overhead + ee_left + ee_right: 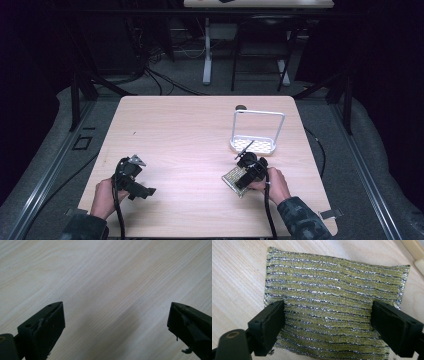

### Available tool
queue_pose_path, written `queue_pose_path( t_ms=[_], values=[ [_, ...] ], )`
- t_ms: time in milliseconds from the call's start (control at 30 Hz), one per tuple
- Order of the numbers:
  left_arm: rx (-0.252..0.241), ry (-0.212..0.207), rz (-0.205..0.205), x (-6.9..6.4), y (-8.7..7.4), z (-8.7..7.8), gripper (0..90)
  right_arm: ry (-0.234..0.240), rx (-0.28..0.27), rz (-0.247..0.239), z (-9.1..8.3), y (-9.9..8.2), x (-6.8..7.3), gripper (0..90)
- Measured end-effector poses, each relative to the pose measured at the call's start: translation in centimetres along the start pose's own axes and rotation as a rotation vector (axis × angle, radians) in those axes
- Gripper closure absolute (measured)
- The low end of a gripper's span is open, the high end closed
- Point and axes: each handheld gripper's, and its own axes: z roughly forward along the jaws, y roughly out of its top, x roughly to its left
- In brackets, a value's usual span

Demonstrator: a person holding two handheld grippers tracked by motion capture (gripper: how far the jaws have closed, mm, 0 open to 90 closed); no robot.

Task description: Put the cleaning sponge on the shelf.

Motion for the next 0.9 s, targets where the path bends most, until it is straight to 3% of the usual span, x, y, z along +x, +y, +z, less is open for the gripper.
queue_pose_path(
  t_ms=[233,467,700,900],
  values=[
    [0.006,0.001,0.002,0.0,0.0,0.0,1.4,-0.002,0.003,0.005,-0.2,0.0,0.0,20.8],
    [0.008,0.003,0.002,0.0,0.0,0.1,1.8,-0.008,-0.029,0.025,-0.6,-0.2,-0.2,40.1],
    [0.008,0.006,0.004,0.0,0.0,0.0,2.0,-0.022,-0.061,0.016,-0.9,-0.3,-0.1,55.7],
    [0.008,0.007,0.007,0.0,0.0,0.0,2.1,-0.008,-0.087,0.022,-1.4,-0.5,0.1,58.5]
  ],
)
